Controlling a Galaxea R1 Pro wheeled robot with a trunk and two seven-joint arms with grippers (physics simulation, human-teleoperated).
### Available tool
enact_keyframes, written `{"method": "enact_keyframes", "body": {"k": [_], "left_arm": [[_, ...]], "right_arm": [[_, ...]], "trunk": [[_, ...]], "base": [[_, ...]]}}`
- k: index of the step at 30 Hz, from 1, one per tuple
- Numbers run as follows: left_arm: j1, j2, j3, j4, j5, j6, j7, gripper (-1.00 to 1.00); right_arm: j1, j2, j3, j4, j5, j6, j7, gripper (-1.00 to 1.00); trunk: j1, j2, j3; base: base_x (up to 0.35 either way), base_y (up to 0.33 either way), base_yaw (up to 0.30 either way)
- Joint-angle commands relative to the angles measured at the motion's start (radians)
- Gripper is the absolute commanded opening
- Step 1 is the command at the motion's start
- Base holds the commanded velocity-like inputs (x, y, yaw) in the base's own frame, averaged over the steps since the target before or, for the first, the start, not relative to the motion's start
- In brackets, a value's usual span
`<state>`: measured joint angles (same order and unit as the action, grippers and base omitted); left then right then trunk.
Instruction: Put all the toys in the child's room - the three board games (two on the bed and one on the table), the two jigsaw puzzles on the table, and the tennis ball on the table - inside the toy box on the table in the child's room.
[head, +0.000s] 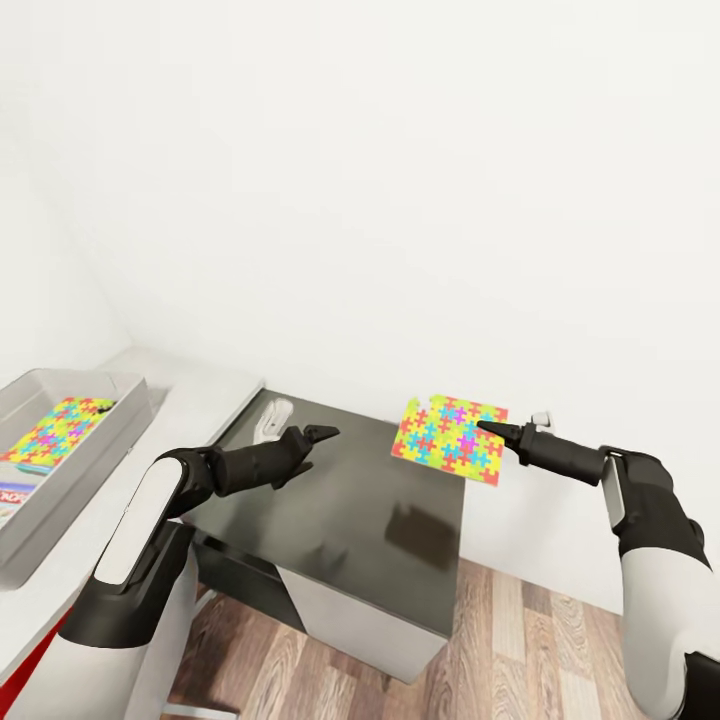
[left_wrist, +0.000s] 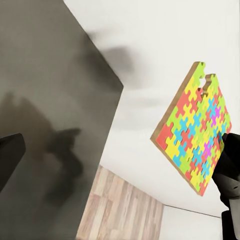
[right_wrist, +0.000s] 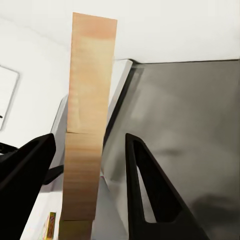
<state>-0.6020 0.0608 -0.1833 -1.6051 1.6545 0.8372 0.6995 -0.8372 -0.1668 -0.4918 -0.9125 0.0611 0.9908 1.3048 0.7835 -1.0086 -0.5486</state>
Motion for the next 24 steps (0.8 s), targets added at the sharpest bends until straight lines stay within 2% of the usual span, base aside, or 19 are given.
{"method": "enact_keyframes", "body": {"k": [1, 9, 24], "left_arm": [[-0.001, 0.001, -0.001, -0.001, 0.01, -0.001, 0.01, 1.0], [-0.001, 0.001, -0.001, -0.001, 0.01, -0.001, 0.011, 1.0], [-0.001, 0.001, -0.001, -0.001, 0.01, -0.001, 0.011, 1.0]], "right_arm": [[-0.001, 0.0, -0.002, 0.0, 0.007, 0.008, 0.007, -1.0], [-0.001, 0.001, 0.037, 0.0, 0.008, 0.009, -0.001, -1.0], [0.0, 0.001, 0.051, -0.002, 0.008, 0.009, -0.004, -1.0]], "trunk": [[-0.004, 0.007, 0.004], [-0.035, 0.063, 0.042], [-0.092, 0.168, 0.113]], "base": [[0.0, 0.0, 0.0], [0.0, 0.0, 0.0], [0.0, 0.0, 0.0]]}}
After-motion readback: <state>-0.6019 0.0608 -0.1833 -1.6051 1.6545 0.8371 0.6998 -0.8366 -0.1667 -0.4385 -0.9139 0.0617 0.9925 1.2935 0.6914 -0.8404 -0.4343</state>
